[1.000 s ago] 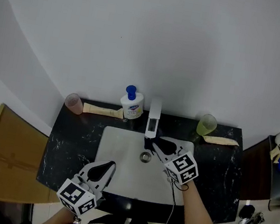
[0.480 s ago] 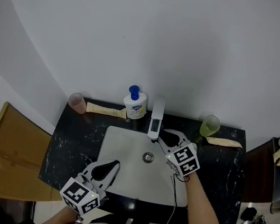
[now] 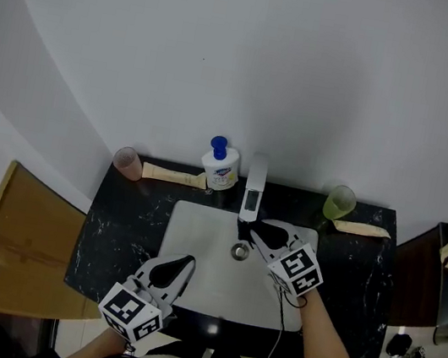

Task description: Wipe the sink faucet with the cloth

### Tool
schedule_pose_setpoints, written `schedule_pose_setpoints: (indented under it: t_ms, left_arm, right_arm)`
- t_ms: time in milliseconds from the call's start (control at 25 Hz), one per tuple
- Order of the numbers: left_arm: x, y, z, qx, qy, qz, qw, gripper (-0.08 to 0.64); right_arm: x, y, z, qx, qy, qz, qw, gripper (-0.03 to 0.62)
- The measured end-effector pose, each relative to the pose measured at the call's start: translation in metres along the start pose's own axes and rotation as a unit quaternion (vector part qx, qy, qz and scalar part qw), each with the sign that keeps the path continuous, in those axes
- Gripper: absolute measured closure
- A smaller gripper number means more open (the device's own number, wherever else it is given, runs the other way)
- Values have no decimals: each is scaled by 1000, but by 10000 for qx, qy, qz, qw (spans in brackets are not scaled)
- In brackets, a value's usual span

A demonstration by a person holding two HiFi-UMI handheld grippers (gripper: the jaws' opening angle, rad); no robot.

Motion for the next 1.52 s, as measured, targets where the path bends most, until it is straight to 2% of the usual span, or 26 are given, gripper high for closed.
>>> schedule_pose_setpoints:
  t_ms: [160, 320, 480, 640, 920, 1320, 1520]
  left_arm:
    - [-4, -8, -4, 38, -22, 5, 10000, 558]
    - [-4, -5, -4, 7, 13, 4, 10000, 558]
    - [-1, -5, -1, -6, -34, 10, 10000, 558]
    - [3, -1, 3, -47, -65, 29, 10000, 558]
    - [3, 0, 4, -42, -39, 37, 10000, 558]
    - [-2, -4, 1, -10, 51, 44, 10000, 558]
    - [-8, -1, 0, -72, 164, 50, 9998, 558]
  right_arm:
    - [5, 0, 1, 6, -100, 4, 9999, 512]
    - [-20, 0, -10, 90, 195, 1, 9998, 512]
    - [-43, -3, -22, 257, 433, 216, 9985, 512]
    - [-53, -3, -26, 358, 621, 300, 9970, 512]
    - [-20, -3, -14, 123, 328, 193, 9992, 512]
    - [8, -4, 8, -107, 272, -250, 9993, 512]
    - [27, -19, 20, -382, 282, -488, 9977, 512]
Point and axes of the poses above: the fingertips, and each gripper's own axes: z backward along the fingers, x to its left, y out of its underside, the point moved 3 cm from there along z, backward along the fingers, and after that the axes turned 7 degrees about z, right-handed, at the moved point
